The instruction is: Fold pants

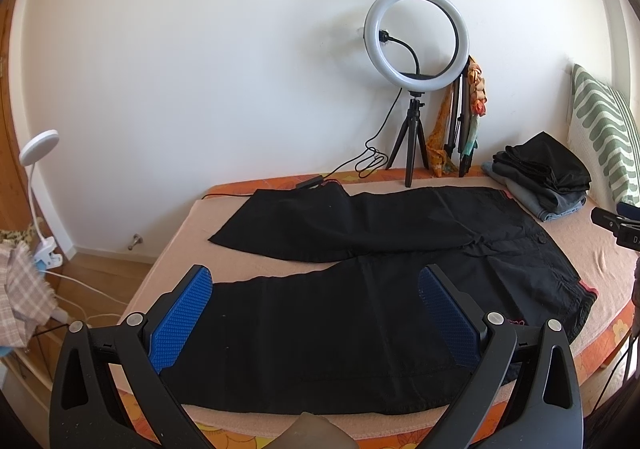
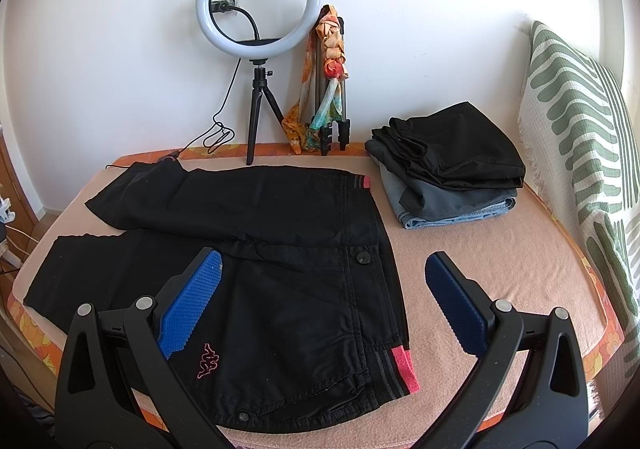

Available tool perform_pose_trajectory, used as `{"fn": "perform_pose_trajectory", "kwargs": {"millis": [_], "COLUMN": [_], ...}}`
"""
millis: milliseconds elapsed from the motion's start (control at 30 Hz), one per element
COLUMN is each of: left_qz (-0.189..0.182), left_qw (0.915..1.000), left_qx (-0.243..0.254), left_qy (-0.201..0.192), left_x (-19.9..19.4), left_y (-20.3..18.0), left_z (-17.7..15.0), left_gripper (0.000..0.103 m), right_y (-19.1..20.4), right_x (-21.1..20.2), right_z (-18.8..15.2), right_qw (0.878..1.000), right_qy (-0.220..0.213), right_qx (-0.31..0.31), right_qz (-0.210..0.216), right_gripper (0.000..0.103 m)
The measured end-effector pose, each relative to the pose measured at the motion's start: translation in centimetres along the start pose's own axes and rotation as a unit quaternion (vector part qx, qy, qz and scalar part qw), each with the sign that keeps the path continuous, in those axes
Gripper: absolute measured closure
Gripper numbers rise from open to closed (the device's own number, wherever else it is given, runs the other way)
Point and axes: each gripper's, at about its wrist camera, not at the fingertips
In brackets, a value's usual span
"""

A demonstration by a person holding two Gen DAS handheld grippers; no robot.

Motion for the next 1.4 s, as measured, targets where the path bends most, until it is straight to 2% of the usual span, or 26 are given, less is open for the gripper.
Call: {"fn": "perform_pose_trajectory", "kwargs": {"millis": [233, 367, 467, 667, 767, 833, 1000, 1133, 1333, 1400], "left_qz": [0.008, -0.001, -0.017, -0.025, -0.032, -0.026, -0.03, -0.032, -0.037, -0.035], "left_qw": [0.9998, 0.9993, 0.9982, 0.9972, 0.9966, 0.9959, 0.9918, 0.9898, 0.9881, 0.9891], "left_qx": [-0.002, -0.014, -0.027, -0.035, -0.039, -0.051, -0.086, -0.092, -0.094, -0.087], "left_qy": [0.018, 0.034, 0.05, 0.062, 0.065, 0.069, 0.089, 0.104, 0.116, 0.113], "left_x": [1.5, 2.8, 4.3, 6.5, 7.6, 8.4, 10.5, 12.1, 14.4, 14.9], "left_y": [1.4, 2.6, 3.3, 4.5, 5.5, 6.5, 8.4, 9.0, 10.0, 10.2], "left_z": [0.1, 0.2, 0.4, 0.7, 1.1, 1.2, 1.1, 1.0, 1.2, 1.3], "left_gripper": [0.001, 0.001, 0.001, 0.002, 0.006, 0.006, 0.006, 0.006, 0.007, 0.011], "right_y": [0.9, 1.5, 2.1, 4.0, 4.9, 5.9, 9.5, 12.1, 14.2, 14.2], "right_x": [1.1, 1.9, 3.1, 5.4, 6.5, 7.7, 11.7, 15.4, 21.7, 24.4], "right_z": [0.0, 0.7, 1.2, 3.2, 4.5, 5.6, 7.4, 8.5, 9.9, 10.1], "right_qw": [1.0, 1.0, 0.999, 0.996, 0.992, 0.988, 0.983, 0.975, 0.967, 0.965], "right_qy": [0.005, 0.013, 0.029, 0.051, 0.056, 0.065, 0.086, 0.107, 0.128, 0.147], "right_qx": [0.002, -0.006, -0.007, -0.026, -0.021, -0.015, -0.047, -0.082, -0.153, -0.168], "right_qz": [0.006, 0.018, 0.032, 0.07, 0.109, 0.138, 0.158, 0.177, 0.156, 0.138], "right_gripper": [0.0, 0.0, 0.0, 0.0, 0.0, 0.0, 0.0, 0.0, 0.0, 0.001]}}
Point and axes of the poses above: each gripper's, at about its wrist camera, not at the fingertips, and x roughly the way its jaws point, y to its left, z to its top, and after that the axes turned 12 degrees about x, right-handed
